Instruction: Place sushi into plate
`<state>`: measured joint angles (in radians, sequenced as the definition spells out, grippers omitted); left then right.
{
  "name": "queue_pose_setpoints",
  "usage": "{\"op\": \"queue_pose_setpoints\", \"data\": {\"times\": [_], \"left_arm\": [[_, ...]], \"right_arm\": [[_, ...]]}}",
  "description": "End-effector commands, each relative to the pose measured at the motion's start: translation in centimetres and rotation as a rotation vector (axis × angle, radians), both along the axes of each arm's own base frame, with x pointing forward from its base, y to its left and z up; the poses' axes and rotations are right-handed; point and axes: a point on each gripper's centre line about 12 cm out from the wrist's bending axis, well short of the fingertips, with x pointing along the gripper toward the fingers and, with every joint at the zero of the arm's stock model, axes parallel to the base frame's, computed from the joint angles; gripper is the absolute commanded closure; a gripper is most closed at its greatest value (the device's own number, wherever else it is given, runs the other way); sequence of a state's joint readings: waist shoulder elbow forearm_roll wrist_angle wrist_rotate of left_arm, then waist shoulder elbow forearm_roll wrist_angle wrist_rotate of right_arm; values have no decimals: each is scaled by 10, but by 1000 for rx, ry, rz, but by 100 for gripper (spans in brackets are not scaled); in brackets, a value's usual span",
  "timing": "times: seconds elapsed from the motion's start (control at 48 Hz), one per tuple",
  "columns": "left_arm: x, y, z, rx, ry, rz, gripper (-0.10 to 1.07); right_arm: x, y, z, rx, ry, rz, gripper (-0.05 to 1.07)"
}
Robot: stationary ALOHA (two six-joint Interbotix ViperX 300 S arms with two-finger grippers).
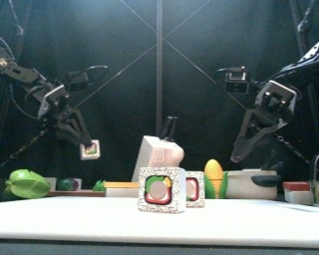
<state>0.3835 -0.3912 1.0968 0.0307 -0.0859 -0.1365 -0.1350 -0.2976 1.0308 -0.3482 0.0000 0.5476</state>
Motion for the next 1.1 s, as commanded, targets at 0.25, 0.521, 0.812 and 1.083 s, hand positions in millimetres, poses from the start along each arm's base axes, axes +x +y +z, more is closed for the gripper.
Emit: {"op": "queue_pose_setpoints", "data": {"times": [0.25, 0.521, 0.812, 1.083], "left_arm": [[5, 36, -34, -39, 97, 103, 36], [8, 46, -43, -54, 126, 130, 31], [3, 44, -45, -66, 149, 132, 12], [4, 42, -45, -69, 156, 126, 11]], "right_arm": [[5, -2, 6, -3, -20, -5, 25], [5, -2, 6, -3, -18, -5, 25], [5, -2, 6, -4, -18, -4, 25], [6, -2, 6, -4, -20, -4, 25]]}}
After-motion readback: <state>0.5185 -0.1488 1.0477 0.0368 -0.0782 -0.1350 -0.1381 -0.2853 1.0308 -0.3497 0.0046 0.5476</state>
